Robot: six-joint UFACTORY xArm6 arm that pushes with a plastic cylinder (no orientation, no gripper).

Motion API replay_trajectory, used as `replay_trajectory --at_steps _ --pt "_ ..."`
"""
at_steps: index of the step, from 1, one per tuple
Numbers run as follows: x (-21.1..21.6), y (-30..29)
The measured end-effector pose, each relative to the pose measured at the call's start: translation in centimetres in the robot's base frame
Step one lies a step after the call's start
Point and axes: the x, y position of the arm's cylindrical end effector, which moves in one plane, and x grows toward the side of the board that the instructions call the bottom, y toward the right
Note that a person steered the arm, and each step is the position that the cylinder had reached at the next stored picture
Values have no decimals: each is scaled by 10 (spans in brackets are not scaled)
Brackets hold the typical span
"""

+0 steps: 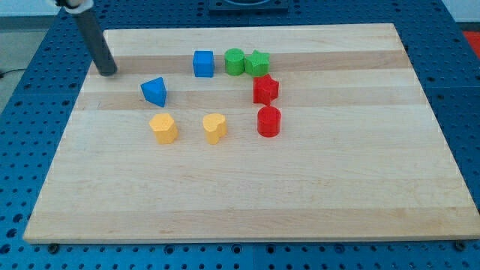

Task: Move the blue triangle diagonally to the blue cube

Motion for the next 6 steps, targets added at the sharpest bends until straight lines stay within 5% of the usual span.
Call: replay_trajectory --at_steps 1,6 --pt "29 30" --pt "25 100"
